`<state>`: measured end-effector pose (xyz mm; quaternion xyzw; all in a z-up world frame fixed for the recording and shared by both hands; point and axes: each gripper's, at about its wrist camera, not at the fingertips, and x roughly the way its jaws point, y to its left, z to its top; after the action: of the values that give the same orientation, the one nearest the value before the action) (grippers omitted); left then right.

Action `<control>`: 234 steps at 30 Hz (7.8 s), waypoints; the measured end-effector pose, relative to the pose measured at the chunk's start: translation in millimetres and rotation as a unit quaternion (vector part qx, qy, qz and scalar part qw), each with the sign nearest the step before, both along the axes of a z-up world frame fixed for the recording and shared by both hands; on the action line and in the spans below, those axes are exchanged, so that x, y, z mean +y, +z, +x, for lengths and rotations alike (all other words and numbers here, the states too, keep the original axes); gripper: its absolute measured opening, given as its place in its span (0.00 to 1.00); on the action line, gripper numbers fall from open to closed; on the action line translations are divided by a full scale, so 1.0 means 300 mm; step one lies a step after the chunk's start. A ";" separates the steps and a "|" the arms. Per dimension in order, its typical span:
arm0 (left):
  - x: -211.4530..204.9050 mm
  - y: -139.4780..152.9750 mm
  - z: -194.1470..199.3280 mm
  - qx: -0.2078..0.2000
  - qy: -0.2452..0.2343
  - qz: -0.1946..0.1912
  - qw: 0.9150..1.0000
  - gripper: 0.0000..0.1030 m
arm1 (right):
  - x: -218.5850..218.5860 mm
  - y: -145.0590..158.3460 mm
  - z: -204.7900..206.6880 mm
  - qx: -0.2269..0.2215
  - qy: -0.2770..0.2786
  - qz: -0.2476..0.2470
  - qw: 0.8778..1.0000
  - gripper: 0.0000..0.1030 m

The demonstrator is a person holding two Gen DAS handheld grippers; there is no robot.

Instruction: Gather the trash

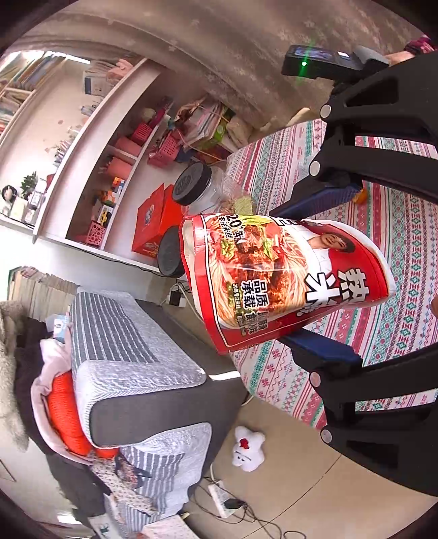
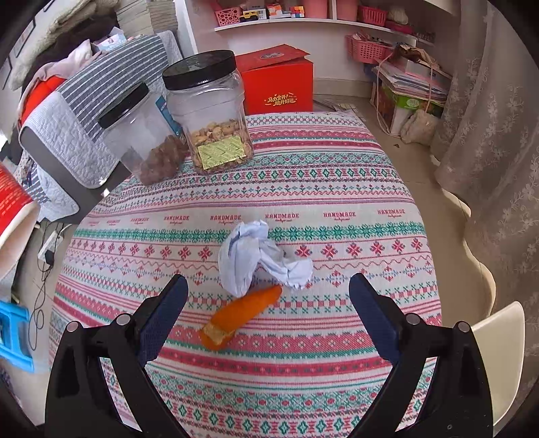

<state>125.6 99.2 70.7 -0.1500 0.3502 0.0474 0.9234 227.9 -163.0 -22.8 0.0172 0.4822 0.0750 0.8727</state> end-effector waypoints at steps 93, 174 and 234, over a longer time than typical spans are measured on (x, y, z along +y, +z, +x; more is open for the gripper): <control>-1.032 0.018 -0.023 0.000 -0.258 -0.014 0.966 0.62 | -1.166 0.451 -0.601 -0.182 -0.349 0.021 0.919 0.85; -0.766 0.119 -0.162 -0.083 -0.182 0.020 0.980 0.62 | -0.963 0.374 -0.556 -0.138 -0.329 0.006 0.934 0.16; -0.598 0.124 -0.324 -0.084 -0.087 0.109 0.987 0.93 | -0.358 0.414 -0.800 -0.290 -0.243 -0.104 0.920 0.93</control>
<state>28.5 -80.2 108.0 -0.0204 0.2756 -0.0078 0.9610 -12.1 -270.4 101.4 0.0209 0.1942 -0.1883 0.9625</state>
